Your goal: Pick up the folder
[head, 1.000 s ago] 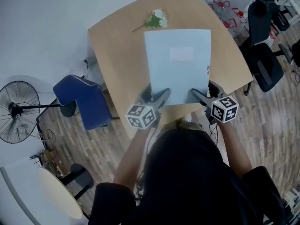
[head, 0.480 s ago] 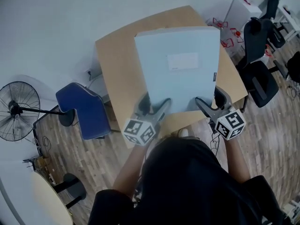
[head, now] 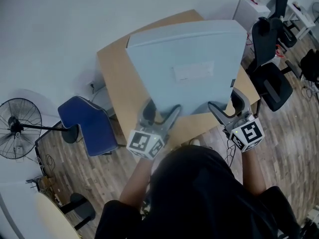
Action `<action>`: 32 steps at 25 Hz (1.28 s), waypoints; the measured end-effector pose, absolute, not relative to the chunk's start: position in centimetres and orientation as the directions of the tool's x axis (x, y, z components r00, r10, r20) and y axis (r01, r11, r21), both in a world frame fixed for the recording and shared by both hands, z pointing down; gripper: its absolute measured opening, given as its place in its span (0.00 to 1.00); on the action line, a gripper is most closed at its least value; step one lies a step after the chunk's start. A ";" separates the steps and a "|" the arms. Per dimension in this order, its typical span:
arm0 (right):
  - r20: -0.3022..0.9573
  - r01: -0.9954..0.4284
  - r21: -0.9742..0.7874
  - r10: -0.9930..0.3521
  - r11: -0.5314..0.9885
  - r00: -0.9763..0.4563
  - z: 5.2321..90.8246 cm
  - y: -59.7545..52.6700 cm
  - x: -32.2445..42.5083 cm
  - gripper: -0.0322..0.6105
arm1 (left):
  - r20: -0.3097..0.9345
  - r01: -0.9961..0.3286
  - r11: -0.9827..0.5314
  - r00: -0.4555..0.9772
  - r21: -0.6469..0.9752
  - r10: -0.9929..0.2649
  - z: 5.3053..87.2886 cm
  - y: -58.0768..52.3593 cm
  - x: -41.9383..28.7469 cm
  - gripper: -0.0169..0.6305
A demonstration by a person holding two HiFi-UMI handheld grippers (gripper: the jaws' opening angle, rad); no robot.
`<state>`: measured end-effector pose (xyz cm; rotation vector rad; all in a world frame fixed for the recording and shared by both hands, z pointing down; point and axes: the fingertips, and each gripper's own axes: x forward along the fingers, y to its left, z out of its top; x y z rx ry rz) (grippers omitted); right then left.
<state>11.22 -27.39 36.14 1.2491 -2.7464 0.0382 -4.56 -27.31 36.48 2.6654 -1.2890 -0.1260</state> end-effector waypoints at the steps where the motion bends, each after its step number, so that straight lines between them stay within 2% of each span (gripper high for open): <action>1: 0.124 -0.756 0.025 -0.752 0.654 -0.647 36.0 -27.3 11.4 0.61 | 0.001 -0.768 -0.608 0.621 0.202 -0.784 36.4 -27.3 -4.4 0.61; 16: 0.068 -0.791 -0.030 -0.788 0.611 -0.611 35.3 -27.6 10.9 0.61 | -0.026 -0.746 -0.642 0.648 0.180 -0.761 35.3 -28.2 -5.0 0.61; 32: 0.099 -0.816 -0.032 -0.811 0.577 -0.577 36.4 -28.0 10.7 0.60 | -0.012 -0.725 -0.661 0.672 0.195 -0.740 36.4 -29.2 -5.1 0.61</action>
